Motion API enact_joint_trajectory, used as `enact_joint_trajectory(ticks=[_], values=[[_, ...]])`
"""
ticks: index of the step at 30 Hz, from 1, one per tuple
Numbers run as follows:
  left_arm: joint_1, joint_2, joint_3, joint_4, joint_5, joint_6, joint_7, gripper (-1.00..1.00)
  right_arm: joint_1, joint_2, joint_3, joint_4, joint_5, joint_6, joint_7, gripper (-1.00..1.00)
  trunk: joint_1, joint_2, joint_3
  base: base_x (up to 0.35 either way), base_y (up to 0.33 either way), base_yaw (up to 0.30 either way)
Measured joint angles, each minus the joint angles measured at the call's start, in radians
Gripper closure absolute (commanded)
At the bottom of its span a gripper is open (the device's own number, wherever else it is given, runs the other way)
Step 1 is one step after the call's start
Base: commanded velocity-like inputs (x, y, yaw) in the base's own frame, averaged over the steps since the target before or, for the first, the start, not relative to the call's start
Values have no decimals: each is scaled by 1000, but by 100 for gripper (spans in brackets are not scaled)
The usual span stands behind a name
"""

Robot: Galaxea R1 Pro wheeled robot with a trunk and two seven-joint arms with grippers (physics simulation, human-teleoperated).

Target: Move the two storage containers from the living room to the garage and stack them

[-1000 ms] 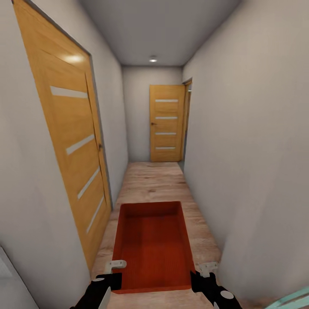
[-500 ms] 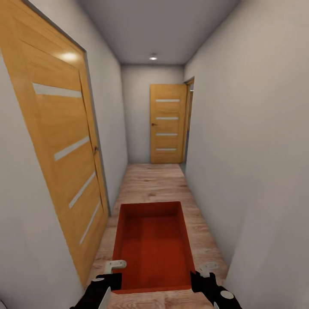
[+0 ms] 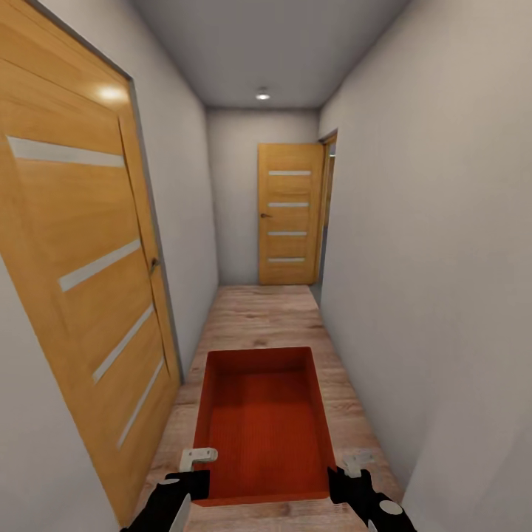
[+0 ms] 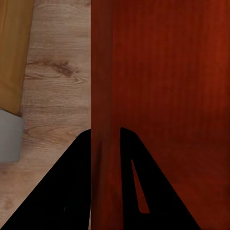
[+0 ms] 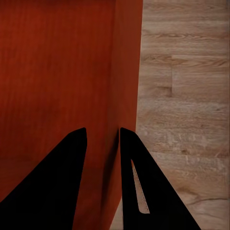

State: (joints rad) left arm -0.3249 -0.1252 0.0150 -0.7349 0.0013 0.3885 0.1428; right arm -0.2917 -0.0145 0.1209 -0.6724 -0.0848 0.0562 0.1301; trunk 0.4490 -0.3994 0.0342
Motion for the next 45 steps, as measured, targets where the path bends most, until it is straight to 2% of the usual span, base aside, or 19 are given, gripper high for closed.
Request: enact_joint_trajectory(ticks=[45], values=[[0,-1,0,0,0,0,0,100,0,0,-1,0,1,0,0,100,0,0,0,327,-12,0]])
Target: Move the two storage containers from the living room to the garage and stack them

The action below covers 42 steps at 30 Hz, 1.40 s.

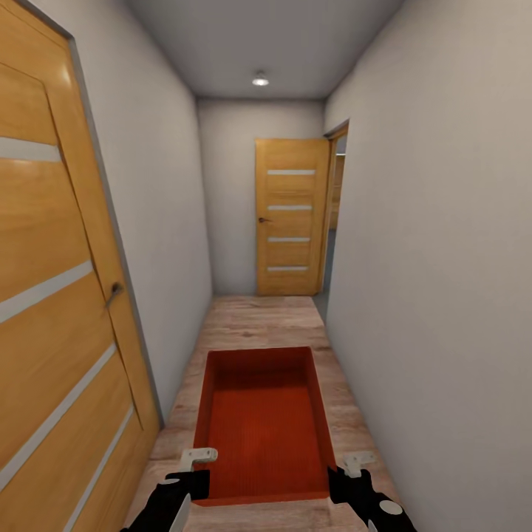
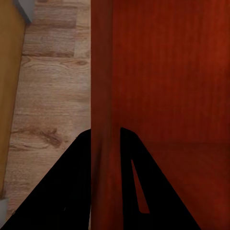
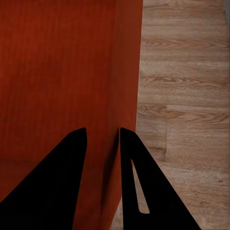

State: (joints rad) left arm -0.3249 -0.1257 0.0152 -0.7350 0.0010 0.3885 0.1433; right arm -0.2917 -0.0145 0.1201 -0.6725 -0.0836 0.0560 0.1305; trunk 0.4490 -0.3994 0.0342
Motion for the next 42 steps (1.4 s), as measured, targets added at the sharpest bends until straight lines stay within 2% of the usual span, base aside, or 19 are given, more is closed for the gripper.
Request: enact_joint_trajectory(ticks=[42], values=[[0,0,1,0,-1,-1,-1,100,0,0,0,0,0,-1,0,100,0,0,0,327,6,0]])
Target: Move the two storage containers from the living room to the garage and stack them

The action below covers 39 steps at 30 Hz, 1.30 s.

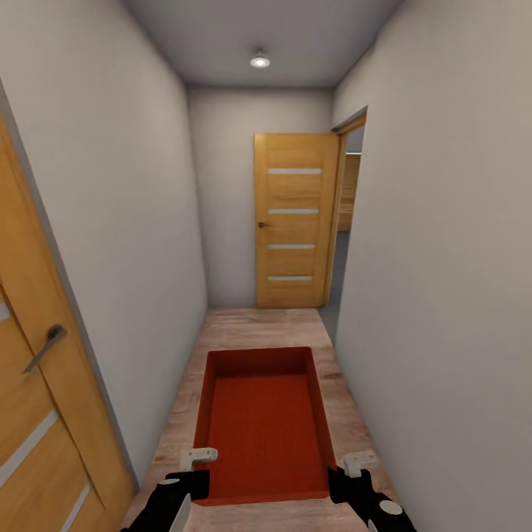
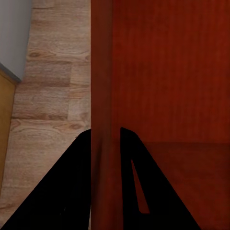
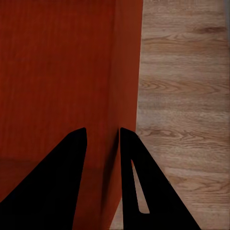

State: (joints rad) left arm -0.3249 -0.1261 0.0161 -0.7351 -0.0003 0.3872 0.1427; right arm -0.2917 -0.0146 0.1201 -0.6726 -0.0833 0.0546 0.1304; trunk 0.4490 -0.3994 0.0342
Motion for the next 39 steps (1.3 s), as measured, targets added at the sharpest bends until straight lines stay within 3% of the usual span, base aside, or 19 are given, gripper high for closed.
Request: enact_joint_trajectory(ticks=[39], values=[[0,0,0,0,1,0,0,100,0,0,-1,0,0,0,0,100,0,0,0,327,74,5]])
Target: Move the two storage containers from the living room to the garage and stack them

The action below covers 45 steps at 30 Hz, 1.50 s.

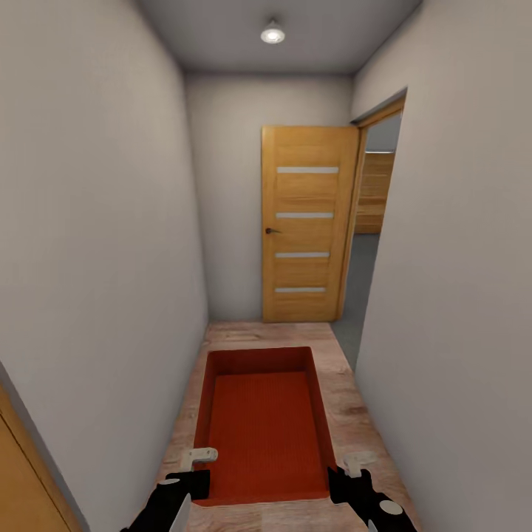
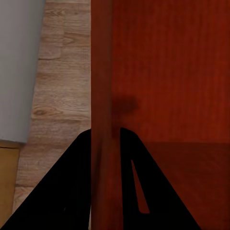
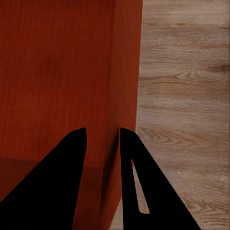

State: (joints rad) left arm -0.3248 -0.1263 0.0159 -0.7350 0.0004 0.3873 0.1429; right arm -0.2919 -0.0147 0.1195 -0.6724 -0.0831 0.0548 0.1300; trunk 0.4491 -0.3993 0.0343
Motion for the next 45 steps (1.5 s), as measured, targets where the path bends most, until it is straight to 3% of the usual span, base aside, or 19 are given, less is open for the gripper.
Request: enact_joint_trajectory(ticks=[45], values=[[0,0,0,0,0,0,0,100,0,0,0,0,0,0,0,100,0,0,0,327,0,2]])
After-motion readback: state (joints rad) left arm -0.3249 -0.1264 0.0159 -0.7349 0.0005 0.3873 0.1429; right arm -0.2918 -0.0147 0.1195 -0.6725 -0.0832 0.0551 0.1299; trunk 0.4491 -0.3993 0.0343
